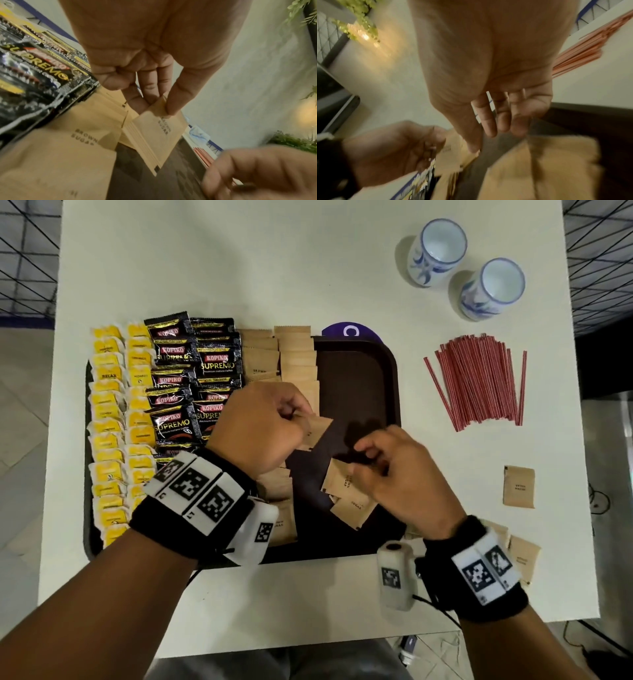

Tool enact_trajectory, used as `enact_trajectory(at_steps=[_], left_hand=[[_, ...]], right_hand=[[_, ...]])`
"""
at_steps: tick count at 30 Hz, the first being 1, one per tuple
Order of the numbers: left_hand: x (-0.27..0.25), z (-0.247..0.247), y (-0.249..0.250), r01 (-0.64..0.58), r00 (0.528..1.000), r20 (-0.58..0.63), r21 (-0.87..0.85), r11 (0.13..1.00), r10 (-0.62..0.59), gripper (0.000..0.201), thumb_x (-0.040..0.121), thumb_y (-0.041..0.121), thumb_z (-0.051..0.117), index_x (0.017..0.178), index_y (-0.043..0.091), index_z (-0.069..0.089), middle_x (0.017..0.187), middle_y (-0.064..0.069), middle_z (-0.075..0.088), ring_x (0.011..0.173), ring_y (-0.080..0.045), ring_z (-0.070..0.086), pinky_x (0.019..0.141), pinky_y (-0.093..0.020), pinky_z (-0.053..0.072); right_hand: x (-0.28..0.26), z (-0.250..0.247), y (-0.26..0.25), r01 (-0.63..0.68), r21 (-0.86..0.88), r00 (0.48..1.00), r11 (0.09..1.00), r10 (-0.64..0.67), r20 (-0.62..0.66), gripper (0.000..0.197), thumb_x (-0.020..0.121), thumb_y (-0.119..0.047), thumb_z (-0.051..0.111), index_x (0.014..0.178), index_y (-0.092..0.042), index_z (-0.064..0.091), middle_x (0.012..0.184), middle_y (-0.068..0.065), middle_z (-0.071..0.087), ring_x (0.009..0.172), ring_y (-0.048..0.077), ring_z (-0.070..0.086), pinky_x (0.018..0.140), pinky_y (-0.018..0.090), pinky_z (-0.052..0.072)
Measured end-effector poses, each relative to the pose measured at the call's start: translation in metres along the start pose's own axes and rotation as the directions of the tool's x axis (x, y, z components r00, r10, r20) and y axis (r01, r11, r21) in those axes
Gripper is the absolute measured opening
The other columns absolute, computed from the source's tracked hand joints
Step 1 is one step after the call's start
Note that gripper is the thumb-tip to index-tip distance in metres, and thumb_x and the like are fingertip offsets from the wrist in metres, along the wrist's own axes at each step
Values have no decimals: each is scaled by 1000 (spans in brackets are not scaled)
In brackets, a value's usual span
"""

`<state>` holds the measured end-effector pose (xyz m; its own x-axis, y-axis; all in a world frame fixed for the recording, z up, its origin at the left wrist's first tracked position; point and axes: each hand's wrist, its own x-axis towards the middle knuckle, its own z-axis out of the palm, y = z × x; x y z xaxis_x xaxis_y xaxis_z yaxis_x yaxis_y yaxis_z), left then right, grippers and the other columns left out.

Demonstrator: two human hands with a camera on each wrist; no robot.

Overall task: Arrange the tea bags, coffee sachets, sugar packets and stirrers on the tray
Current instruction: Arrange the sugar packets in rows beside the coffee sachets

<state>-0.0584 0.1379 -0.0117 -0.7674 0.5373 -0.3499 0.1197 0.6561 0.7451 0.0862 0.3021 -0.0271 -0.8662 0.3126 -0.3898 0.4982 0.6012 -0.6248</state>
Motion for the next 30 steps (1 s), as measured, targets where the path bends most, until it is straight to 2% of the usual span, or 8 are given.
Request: enact_trajectory(at_steps=[4,10,15,18,21,25,27,30], left_hand=[[9,-9,2,33,999,-35,20,999,-33,14,81,13,69,79,26,73,71,17,62,71,2,59,60,0,38],[15,-5,4,53,998,-40,40,998,-52,17,80,12,66,79,26,75,70,20,64,69,6,59,56,0,39],[19,5,1,62,997,-51,134,989,-55,16,81,14,68,87,26,76,82,10,70,75,-4,62,62,-8,42],[20,9,-6,57,996,-83,176,983,-43,14,83,13,67,89,22,75,85,7,70,81,-9,65,70,-17,46],[20,14,-10,50,991,-133,210,976,-22,12,84,12,66,89,20,74,85,6,63,84,-15,64,73,-23,50],[22,16,-11,16,987,-159,275,961,29,16,87,11,61,95,16,74,95,-4,64,89,-23,63,79,-35,54],[23,15,-12,1,985,-162,308,951,52,20,88,10,59,102,15,73,102,-8,63,93,-26,63,80,-33,52],[22,14,-11,-16,977,-196,317,948,82,26,87,8,62,111,13,69,113,-9,56,95,-25,60,80,-26,45]], right_hand=[[-11,19,4,57,-271,995,961,-31,98,59,81,-42,77,133,-25,55,122,-8,41,102,15,58,80,28,53],[-12,24,1,47,-295,997,954,-24,80,35,82,-34,77,109,-20,60,115,-6,45,107,17,48,78,30,51],[-12,15,5,43,-50,999,998,-42,20,5,89,-16,66,92,-19,63,94,-7,55,82,12,57,70,30,51],[-11,5,4,-44,147,998,988,35,59,9,90,-13,67,92,-23,66,89,-6,63,79,8,61,70,24,51],[-10,-1,3,-153,366,985,918,113,130,15,90,-9,70,95,-23,64,84,-2,71,73,13,70,73,28,59],[-7,0,5,-193,470,980,861,148,132,25,86,0,73,98,-18,61,89,2,71,66,17,70,67,28,58],[-6,2,5,-200,480,979,854,159,125,28,84,0,75,99,-19,62,91,5,68,73,20,70,66,27,58],[-5,4,7,-211,502,977,839,171,124,28,85,-2,75,98,-25,64,93,8,68,80,25,70,72,37,60]])
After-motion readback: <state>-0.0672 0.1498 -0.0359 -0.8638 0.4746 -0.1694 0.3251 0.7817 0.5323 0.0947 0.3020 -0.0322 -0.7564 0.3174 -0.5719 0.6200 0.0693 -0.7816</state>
